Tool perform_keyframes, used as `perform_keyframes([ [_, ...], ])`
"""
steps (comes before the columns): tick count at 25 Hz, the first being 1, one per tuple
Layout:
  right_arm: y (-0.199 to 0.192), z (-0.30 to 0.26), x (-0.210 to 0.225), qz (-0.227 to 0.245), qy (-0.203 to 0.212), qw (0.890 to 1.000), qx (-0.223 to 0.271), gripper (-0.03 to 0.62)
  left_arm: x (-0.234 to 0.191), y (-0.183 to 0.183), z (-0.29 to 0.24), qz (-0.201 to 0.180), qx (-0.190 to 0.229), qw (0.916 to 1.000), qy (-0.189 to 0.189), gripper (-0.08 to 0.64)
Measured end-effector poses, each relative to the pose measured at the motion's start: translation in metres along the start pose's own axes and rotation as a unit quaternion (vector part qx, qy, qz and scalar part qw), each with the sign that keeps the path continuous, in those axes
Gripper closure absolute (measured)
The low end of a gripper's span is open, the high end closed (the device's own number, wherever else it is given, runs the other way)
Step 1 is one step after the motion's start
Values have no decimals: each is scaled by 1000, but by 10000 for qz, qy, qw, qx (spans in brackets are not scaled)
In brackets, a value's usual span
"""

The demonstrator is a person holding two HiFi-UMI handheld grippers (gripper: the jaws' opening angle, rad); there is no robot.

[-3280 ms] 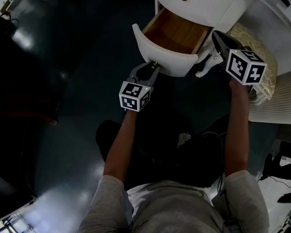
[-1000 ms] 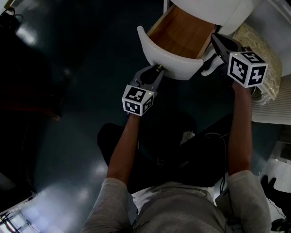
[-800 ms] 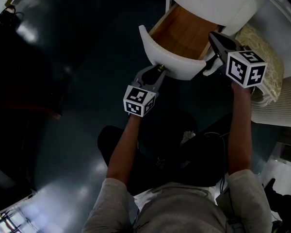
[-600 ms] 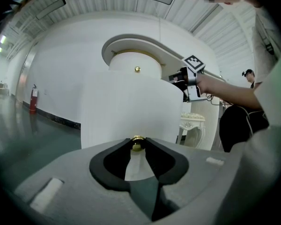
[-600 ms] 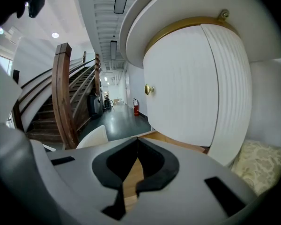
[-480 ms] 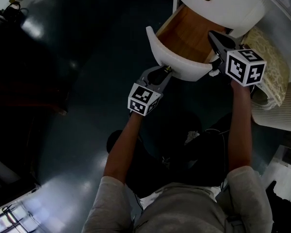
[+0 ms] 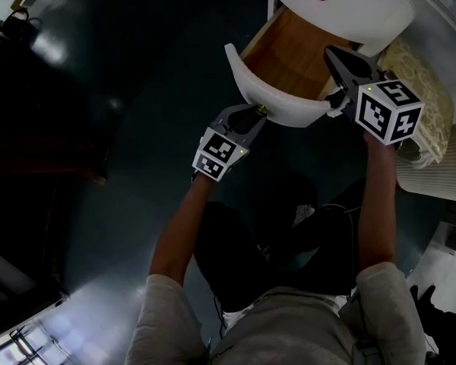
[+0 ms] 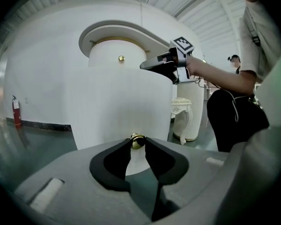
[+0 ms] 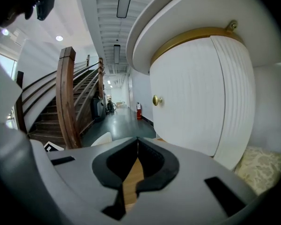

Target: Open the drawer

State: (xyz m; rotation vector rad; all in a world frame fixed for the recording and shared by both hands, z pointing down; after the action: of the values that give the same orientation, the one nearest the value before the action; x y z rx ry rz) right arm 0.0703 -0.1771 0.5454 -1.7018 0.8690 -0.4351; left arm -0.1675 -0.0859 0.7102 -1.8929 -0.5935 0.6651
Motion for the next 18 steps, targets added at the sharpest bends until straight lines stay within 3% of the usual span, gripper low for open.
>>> perform_keyframes([
  [5,-8,-3,3,83,92,9997,-214,577,2,2,-2,62,-3,10000,-3,457],
  [10,-20,-17,13,-301,74,9994,-175,577,4,1,-2,238,-3,9995,196,457],
  [15,-31,-35,3,21,-83,9990,-443,577,13,12,-6,409,-567,9941,834,454],
  [18,-37,-15,-10,371,-292,9913,-1229,577,14,21,-2,858,-1001,9856,1061,453],
])
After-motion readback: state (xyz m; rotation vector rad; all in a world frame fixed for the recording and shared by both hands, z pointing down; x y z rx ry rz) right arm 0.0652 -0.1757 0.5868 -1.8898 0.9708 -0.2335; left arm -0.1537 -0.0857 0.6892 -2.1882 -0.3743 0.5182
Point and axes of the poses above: the fingertips, and each gripper's own axes: z backward along the fingers, x to its right, y out of its top, the point moved 10 cm from there along z, backward along the fingers, and after that the axes turned 13 degrees about z, right-handed, at the moved point
